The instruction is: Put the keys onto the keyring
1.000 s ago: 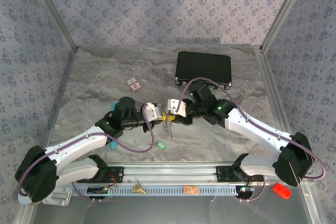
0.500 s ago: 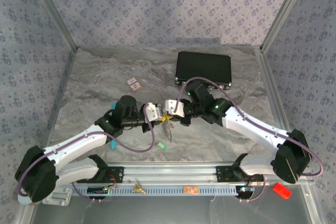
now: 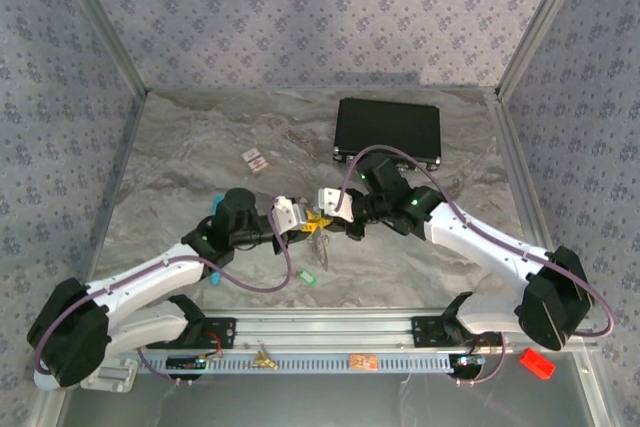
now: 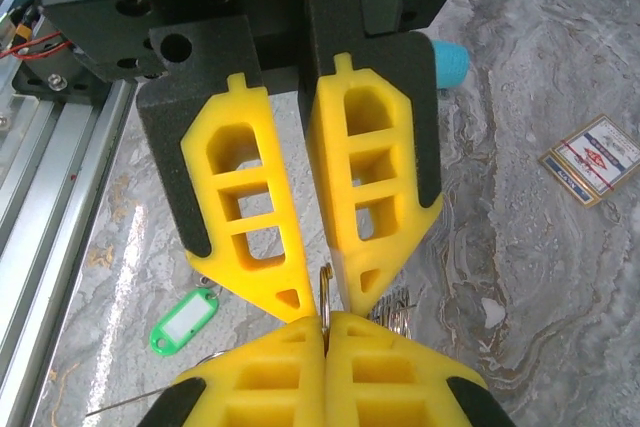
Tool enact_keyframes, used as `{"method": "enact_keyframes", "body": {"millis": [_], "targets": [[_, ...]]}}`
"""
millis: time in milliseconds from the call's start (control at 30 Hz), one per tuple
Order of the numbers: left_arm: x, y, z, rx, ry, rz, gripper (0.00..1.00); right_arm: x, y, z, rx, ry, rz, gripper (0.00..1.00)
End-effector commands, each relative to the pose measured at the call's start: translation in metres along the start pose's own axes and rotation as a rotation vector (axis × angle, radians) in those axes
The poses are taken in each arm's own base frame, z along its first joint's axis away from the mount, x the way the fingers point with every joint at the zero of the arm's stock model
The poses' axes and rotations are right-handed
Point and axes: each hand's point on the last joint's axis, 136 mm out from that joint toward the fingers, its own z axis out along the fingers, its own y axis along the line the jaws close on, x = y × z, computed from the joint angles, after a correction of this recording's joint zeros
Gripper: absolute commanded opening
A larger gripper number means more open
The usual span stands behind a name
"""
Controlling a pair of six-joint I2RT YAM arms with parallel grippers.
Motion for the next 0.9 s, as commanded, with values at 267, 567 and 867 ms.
{"method": "enact_keyframes", "body": {"millis": [267,567,867], "targets": [[-0.029,0.012,-0.009,-0.072,-0.120,0.047,0.00,0.003,0.006,0.002,-0.029,-0.005,0.036,0.01],[-0.025,0.009,-0.011,-0.058,-0.073,0.067,0.00,0.008,-0.006,-0.012,0.061,0.046,-0.001,0.24],[-0.025,0.006,-0.008,-0.031,-0.055,0.069,0.00,-0.004,-0.004,-0.003,0.035,0.019,-0.025,0.24]]}}
